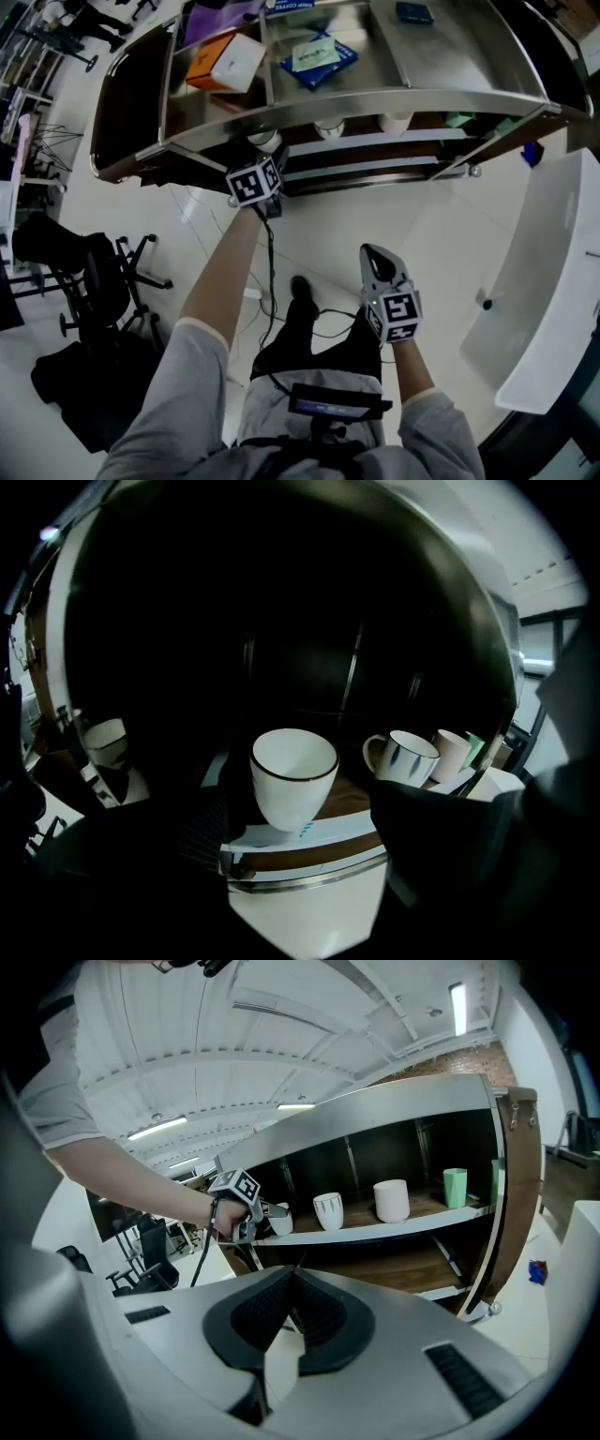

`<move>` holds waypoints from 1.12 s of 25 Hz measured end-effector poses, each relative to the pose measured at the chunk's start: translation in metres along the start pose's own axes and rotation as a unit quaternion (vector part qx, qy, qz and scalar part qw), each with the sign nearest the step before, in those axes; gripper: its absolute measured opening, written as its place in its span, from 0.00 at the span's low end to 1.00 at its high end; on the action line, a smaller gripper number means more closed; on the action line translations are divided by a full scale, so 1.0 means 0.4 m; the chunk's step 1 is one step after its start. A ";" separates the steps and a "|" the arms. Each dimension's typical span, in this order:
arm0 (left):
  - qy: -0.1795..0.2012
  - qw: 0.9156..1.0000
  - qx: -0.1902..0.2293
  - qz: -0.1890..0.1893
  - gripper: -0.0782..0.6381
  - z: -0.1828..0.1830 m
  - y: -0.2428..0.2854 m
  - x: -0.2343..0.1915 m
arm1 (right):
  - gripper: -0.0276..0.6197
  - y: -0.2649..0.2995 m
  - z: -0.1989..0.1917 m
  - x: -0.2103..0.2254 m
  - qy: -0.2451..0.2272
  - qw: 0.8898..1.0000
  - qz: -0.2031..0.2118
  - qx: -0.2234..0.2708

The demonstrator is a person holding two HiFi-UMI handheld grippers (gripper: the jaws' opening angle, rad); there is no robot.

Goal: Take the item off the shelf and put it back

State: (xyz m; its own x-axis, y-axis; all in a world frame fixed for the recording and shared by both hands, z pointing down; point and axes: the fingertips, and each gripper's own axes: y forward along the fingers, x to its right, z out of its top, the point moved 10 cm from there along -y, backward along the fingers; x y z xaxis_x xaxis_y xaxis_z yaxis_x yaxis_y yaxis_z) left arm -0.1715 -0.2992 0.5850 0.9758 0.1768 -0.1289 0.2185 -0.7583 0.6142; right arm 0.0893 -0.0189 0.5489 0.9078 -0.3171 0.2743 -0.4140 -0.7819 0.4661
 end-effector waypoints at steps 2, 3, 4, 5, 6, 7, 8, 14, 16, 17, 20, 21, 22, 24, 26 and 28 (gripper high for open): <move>0.012 1.000 0.003 0.007 0.77 0.009 0.022 -0.005 | 0.06 0.004 -0.011 0.005 0.001 1.000 0.005 -0.005; 0.017 1.000 0.004 0.010 0.77 0.012 0.032 -0.008 | 0.06 0.007 -0.015 0.006 0.002 1.000 0.009 -0.008; 0.020 1.000 0.005 0.013 0.77 0.015 0.042 -0.011 | 0.06 0.011 -0.018 0.008 0.002 1.000 0.012 -0.010; 0.023 1.000 0.005 0.015 0.77 0.017 0.052 -0.013 | 0.06 0.015 -0.020 0.011 0.002 1.000 0.011 -0.010; 0.025 1.000 0.005 0.016 0.77 0.019 0.061 -0.015 | 0.06 0.018 -0.022 0.014 0.002 1.000 0.010 -0.010; 0.027 0.999 0.005 0.017 0.77 0.021 0.069 -0.016 | 0.06 0.023 -0.023 0.016 0.002 1.000 0.011 -0.011; 0.028 0.999 0.005 0.018 0.77 0.022 0.076 -0.018 | 0.06 0.026 -0.023 0.018 0.001 1.000 0.012 -0.010; 0.031 0.999 0.002 0.024 0.77 0.022 0.100 -0.026 | 0.06 0.033 -0.019 0.024 0.006 1.000 0.010 -0.010; 0.037 0.999 0.004 0.022 0.76 0.023 0.104 -0.026 | 0.06 0.034 -0.021 0.029 0.007 1.000 0.010 -0.008; 0.041 0.999 0.005 0.020 0.76 0.023 0.105 -0.025 | 0.06 0.033 -0.023 0.032 0.006 1.000 0.008 -0.009; 0.052 0.998 0.006 0.018 0.68 0.024 0.105 -0.019 | 0.06 0.028 -0.019 0.039 0.002 1.000 0.005 -0.012; 0.055 0.998 0.007 0.021 0.66 0.025 0.106 -0.016 | 0.06 0.028 -0.019 0.041 0.001 1.000 0.005 -0.012; 0.057 0.998 0.008 0.024 0.66 0.025 0.107 -0.015 | 0.06 0.027 -0.019 0.043 0.002 1.000 0.007 -0.013; 0.059 0.998 0.010 0.028 0.66 0.024 0.108 -0.014 | 0.06 0.027 -0.017 0.044 0.004 1.000 0.008 -0.016; 0.060 0.998 0.010 0.029 0.66 0.023 0.108 -0.013 | 0.06 0.027 -0.014 0.048 0.004 1.000 0.008 -0.016; 0.062 0.998 0.011 0.030 0.66 0.025 0.109 -0.011 | 0.06 0.027 -0.012 0.050 0.003 1.000 0.008 -0.017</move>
State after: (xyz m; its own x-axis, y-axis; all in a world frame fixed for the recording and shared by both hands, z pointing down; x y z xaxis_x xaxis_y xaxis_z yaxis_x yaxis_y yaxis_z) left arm -0.1661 -0.3393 0.6047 0.9784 0.2064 0.0063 0.1613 -0.7830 0.6008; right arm 0.1028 -0.0311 0.5637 0.9010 -0.3253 0.2870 -0.4299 -0.7582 0.4903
